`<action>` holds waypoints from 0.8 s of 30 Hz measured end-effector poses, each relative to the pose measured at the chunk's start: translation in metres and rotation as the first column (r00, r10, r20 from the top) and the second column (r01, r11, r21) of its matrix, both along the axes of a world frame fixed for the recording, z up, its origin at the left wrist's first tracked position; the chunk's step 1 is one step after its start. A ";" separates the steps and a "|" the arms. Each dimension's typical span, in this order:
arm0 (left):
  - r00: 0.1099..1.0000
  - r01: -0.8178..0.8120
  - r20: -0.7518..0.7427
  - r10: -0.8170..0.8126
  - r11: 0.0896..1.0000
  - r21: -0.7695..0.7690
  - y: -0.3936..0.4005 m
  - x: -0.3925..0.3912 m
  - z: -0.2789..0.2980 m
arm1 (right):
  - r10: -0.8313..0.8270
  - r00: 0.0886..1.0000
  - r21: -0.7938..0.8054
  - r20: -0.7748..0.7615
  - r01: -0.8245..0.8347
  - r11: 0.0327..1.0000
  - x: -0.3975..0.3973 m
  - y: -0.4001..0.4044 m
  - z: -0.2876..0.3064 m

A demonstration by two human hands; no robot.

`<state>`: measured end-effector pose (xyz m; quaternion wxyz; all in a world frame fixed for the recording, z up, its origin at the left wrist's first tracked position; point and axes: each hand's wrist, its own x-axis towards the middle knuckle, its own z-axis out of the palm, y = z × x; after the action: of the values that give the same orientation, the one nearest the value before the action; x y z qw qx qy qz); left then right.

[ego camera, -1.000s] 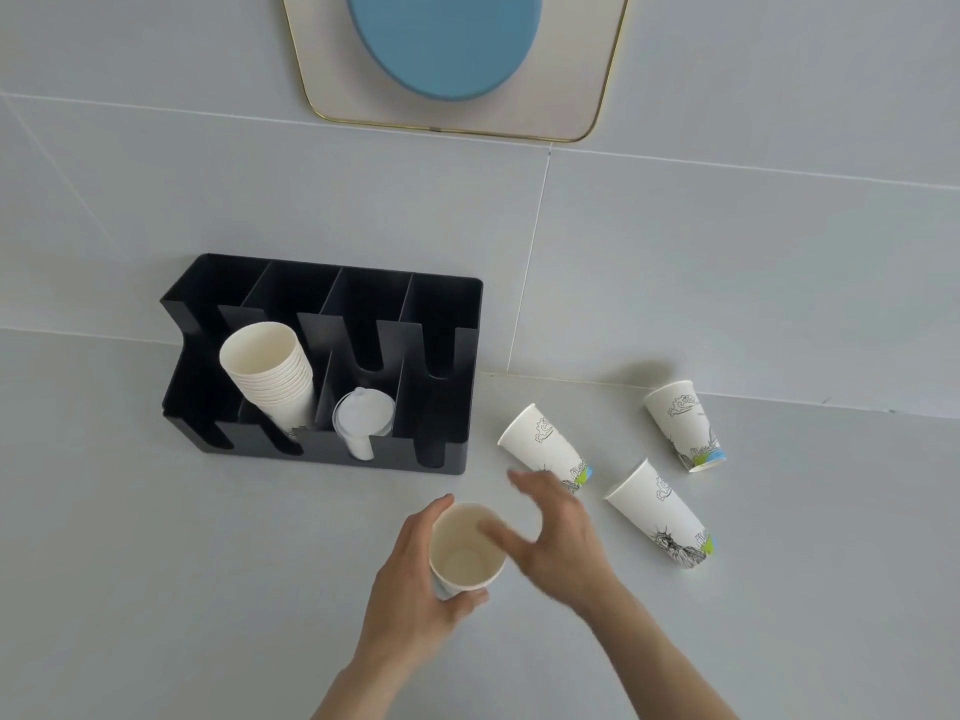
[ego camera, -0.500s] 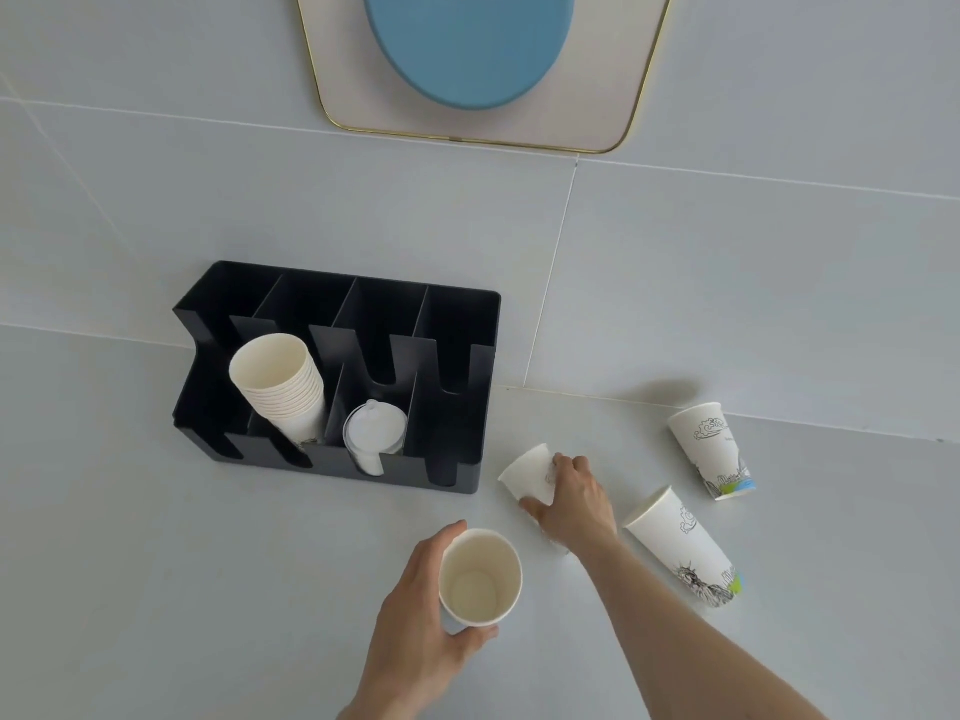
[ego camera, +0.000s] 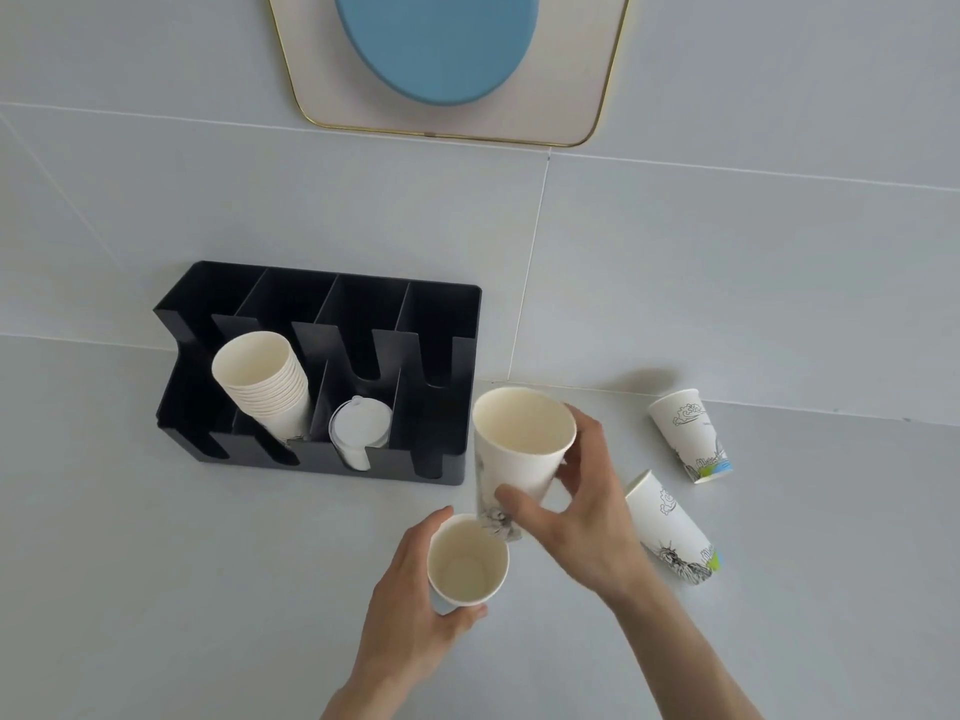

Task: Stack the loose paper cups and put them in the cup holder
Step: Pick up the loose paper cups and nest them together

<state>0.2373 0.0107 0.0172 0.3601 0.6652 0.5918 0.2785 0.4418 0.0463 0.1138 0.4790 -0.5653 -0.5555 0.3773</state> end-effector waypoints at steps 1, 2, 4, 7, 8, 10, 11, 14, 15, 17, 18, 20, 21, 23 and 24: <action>1.000 -0.005 0.001 0.005 1.000 0.001 0.000 0.000 0.001 | 0.047 0.999 -0.004 0.001 -0.047 0.999 -0.005 -0.006 -0.001; 1.000 -0.010 0.002 0.010 1.000 0.004 0.000 0.001 0.001 | 0.089 0.996 -0.016 0.020 -0.089 0.996 -0.009 -0.011 -0.003; 1.000 -0.020 0.003 0.020 1.000 0.009 0.000 0.002 0.001 | 0.132 0.988 -0.025 0.085 -0.130 0.991 -0.019 -0.020 -0.010; 0.999 -0.037 0.020 0.037 0.999 0.003 0.001 0.003 -0.001 | 0.121 0.983 0.001 0.137 -0.122 0.992 -0.026 -0.025 -0.018; 0.999 -0.039 0.024 0.039 0.999 0.001 0.001 0.003 -0.001 | 0.120 0.983 0.001 0.140 -0.121 0.993 -0.027 -0.027 -0.018; 0.999 -0.042 0.023 0.042 0.999 0.009 0.000 0.006 -0.001 | 0.133 0.981 -0.007 0.140 -0.133 0.991 -0.030 -0.031 -0.020; 0.999 -0.049 0.020 0.049 0.999 0.018 -0.001 0.007 0.000 | 0.140 0.978 -0.017 0.153 -0.139 0.990 -0.032 -0.034 -0.021; 0.997 -0.075 0.007 0.075 0.997 0.025 -0.002 0.009 0.001 | 0.159 0.955 -0.053 0.250 -0.151 0.987 -0.033 -0.041 -0.027; 0.996 -0.084 0.007 0.084 0.996 0.022 -0.002 0.010 0.000 | 0.171 0.944 -0.069 0.284 -0.157 0.985 -0.032 -0.043 -0.029; 0.997 -0.082 0.012 0.082 0.997 0.008 -0.003 0.008 0.000 | 0.199 0.928 -0.115 0.317 -0.170 0.979 -0.030 -0.045 -0.035; 0.997 -0.071 0.013 0.071 0.997 0.003 -0.003 0.007 0.000 | 0.208 0.924 -0.134 0.322 -0.173 0.976 -0.029 -0.046 -0.037; 0.998 -0.059 0.013 0.059 0.998 -0.005 -0.002 0.005 0.000 | 0.222 0.917 -0.147 0.332 -0.182 0.972 -0.028 -0.048 -0.040; 0.998 -0.059 0.016 0.060 0.998 -0.009 -0.001 0.005 0.001 | 0.232 0.910 -0.139 0.345 -0.195 0.971 -0.028 -0.048 -0.042; 0.999 -0.050 0.006 0.050 0.999 -0.005 -0.001 0.005 0.003 | 0.234 0.886 -0.098 0.401 -0.212 0.972 -0.028 -0.048 -0.046; 0.999 -0.038 -0.008 0.038 0.999 0.001 -0.001 0.005 0.004 | 0.225 0.877 -0.083 0.425 -0.210 0.974 -0.028 -0.047 -0.047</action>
<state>0.2425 0.0102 0.0215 0.3523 0.6552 0.6054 0.2829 0.4141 -0.0007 0.0665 0.2890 -0.5768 -0.7011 0.3037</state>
